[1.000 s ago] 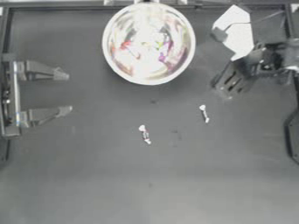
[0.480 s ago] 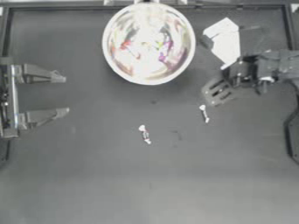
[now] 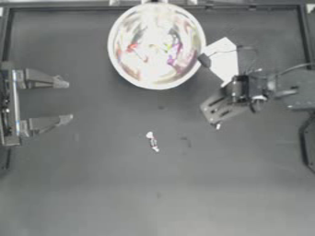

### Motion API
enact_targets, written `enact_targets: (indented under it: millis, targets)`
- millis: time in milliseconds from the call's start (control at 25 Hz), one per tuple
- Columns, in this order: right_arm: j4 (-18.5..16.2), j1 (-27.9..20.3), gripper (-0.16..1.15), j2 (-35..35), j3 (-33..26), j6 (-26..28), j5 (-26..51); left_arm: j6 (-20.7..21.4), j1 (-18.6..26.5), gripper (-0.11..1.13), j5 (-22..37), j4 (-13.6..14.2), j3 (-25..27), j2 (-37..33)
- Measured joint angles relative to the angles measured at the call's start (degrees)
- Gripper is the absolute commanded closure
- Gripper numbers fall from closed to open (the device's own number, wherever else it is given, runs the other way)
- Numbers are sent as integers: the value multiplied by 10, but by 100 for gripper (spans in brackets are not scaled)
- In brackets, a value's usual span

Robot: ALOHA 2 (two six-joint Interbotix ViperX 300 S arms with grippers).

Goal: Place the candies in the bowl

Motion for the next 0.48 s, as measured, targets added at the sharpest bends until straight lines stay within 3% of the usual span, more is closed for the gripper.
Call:
enact_targets:
  millis: [480]
  targets:
    - [-1,4,-1,63,1,2,-20,0,0,4,0,0,2,0]
